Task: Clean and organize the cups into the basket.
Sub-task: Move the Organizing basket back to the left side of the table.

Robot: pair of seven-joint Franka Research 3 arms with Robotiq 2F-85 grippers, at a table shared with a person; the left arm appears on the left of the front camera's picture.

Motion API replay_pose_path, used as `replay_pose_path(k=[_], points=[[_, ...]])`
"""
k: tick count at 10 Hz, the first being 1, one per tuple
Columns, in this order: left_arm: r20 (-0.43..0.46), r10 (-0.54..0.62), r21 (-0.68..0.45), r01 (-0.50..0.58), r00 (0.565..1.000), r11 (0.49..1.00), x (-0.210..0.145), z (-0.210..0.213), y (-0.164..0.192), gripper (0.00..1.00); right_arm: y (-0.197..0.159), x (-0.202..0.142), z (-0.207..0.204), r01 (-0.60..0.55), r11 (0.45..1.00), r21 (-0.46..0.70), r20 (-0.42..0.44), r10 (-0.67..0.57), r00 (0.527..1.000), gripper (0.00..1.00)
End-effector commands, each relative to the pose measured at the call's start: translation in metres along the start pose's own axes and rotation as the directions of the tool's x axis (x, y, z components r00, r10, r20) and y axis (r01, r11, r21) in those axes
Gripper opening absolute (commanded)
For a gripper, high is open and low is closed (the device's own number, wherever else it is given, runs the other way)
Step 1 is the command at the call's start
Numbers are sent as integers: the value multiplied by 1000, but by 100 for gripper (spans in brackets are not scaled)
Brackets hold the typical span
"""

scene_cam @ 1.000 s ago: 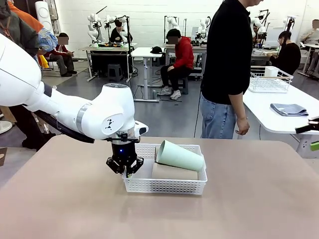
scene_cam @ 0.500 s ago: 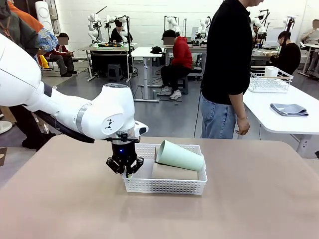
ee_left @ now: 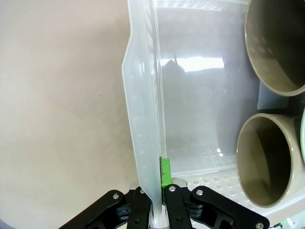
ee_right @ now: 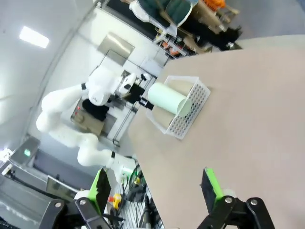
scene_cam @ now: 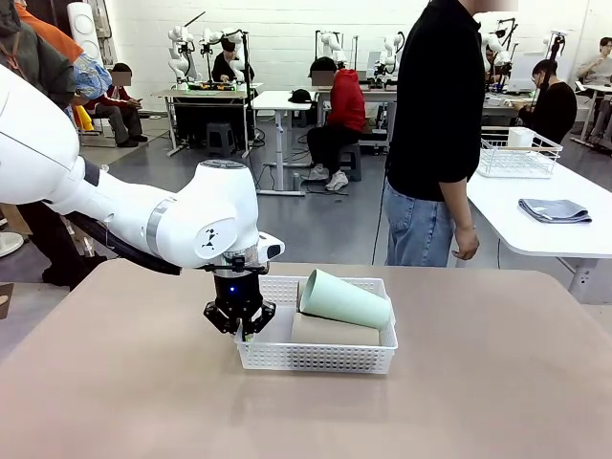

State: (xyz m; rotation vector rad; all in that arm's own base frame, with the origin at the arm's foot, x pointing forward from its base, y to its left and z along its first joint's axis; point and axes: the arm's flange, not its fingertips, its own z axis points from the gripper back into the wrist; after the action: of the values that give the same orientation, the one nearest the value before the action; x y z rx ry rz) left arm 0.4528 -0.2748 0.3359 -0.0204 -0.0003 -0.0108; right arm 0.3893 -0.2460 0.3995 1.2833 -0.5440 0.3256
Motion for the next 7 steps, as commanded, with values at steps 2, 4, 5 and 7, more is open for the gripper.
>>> replay_pose_path(k=[2,4,5,7], points=[[2,-6,-6,6,1000,1000,-2,-1,2,0,-11,-22,33,32,999,31,115,-35,993,100],[2,-6,-6,6,1000,1000,-2,-1,2,0,-15,-37,52,43,998,37,154,-48,987,100],[2,-6,-6,6,1000,1000,-2,-1,2,0,-15,-41,58,41,999,34,165,-46,985,100],[2,-6,-6,6,1000,1000,-2,-1,2,0,-13,-45,54,69,997,14,135,-71,988,100]])
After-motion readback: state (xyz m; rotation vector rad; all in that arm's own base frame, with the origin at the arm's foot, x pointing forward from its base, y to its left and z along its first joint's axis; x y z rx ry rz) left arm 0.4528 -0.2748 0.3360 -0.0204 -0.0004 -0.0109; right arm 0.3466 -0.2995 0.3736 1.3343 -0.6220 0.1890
